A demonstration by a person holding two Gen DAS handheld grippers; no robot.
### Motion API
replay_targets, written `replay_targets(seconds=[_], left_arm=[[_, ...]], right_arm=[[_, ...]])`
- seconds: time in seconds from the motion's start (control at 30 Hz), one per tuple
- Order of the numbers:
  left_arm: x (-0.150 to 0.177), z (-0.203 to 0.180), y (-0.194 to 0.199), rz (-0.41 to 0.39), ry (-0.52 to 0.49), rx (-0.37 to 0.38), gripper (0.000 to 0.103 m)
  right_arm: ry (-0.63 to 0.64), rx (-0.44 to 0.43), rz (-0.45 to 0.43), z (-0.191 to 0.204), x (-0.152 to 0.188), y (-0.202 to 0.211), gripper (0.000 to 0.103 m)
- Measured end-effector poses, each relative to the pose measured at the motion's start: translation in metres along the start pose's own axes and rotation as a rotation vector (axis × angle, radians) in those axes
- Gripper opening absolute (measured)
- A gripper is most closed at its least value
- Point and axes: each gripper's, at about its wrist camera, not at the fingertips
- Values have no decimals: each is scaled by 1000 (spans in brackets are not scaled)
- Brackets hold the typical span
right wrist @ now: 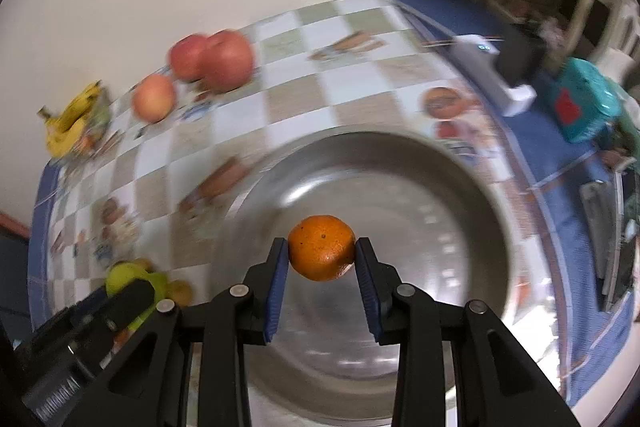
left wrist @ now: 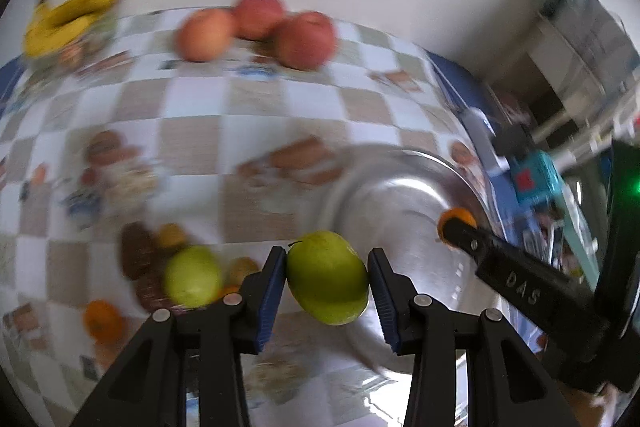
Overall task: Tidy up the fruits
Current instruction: 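Carry the green pear with the left tool while the right tool carries the orange over the steel bowl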
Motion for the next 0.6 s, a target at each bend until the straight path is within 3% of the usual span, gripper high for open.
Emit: replay_targets(seconds=[0.27,0.6], left_arm=[[-1,-42,-44,54,-130,-15,45],[5,-37,-73,90,-140,-43,45]], right_arm=[[-70,-22,29,-27,-5,-12,36],[-79,-33,85,-29,2,-46,36]])
Point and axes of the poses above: each gripper's, at about its wrist camera, not at the fingertips, and y roughly against the way its jaws point, z to its left, x to its underside, and after that the axes turned 7 degrees about z, right-handed
